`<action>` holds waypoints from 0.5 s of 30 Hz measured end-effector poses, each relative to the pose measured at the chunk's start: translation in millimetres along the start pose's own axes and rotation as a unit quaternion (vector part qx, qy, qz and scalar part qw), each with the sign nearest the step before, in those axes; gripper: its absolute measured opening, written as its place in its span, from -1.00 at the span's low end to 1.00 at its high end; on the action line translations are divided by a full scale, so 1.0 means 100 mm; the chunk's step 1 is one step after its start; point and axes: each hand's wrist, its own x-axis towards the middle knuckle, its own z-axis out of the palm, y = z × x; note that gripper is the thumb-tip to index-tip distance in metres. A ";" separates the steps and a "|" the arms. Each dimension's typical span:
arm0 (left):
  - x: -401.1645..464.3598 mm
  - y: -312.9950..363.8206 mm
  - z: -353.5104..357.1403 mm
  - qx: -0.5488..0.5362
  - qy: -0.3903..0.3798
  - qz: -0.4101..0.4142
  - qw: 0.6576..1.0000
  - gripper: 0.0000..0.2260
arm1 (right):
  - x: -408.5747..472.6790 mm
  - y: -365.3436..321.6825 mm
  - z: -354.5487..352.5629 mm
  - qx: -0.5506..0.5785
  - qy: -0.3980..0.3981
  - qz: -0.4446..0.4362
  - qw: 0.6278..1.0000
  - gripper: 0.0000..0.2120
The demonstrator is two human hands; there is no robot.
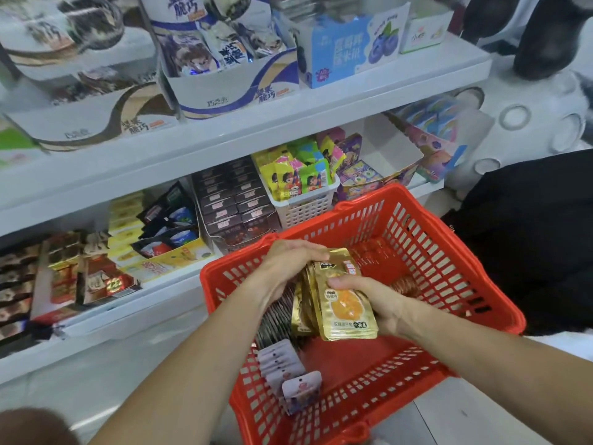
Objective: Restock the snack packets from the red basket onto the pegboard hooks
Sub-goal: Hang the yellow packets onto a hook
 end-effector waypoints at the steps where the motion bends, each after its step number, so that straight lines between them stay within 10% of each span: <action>1: -0.02 -0.03 0.04 -0.021 0.017 0.002 1.000 -0.76 | 0.00 0.01 0.02 0.012 0.014 -0.005 1.000 -0.56; 5: -0.27 -0.16 0.12 -0.135 0.057 0.015 0.989 -0.30 | 0.03 0.03 0.02 -0.004 0.070 -0.016 0.997 -0.60; 15: -0.96 0.19 0.17 -0.316 -0.051 0.071 0.945 -0.38 | -0.82 -0.79 0.77 -0.101 0.149 -0.127 0.976 -0.61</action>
